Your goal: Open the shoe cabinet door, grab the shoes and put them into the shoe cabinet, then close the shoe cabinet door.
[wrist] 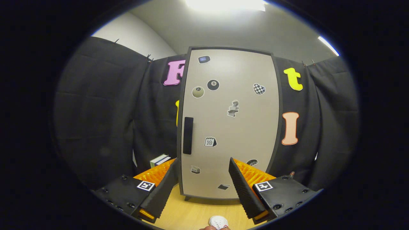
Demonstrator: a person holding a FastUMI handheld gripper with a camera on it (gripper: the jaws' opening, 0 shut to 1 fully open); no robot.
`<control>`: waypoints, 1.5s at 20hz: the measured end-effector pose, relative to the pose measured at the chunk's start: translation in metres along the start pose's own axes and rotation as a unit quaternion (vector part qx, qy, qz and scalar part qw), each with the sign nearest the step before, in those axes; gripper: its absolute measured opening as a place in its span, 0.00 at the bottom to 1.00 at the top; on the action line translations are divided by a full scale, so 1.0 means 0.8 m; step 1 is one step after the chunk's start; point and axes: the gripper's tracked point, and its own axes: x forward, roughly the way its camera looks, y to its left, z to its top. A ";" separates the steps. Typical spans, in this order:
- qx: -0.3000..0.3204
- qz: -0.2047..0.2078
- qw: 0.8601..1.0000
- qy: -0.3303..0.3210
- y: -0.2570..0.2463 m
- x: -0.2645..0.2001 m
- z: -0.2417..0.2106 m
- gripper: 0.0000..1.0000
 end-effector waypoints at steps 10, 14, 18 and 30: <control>0.039 -0.003 0.999 0.026 0.024 0.112 0.018 0.97; 0.061 -0.003 0.998 0.035 0.032 0.155 0.018 0.97; 0.057 -0.019 0.997 0.049 0.035 0.191 0.010 0.97; 0.013 -0.026 0.998 0.057 0.056 0.250 -0.002 0.91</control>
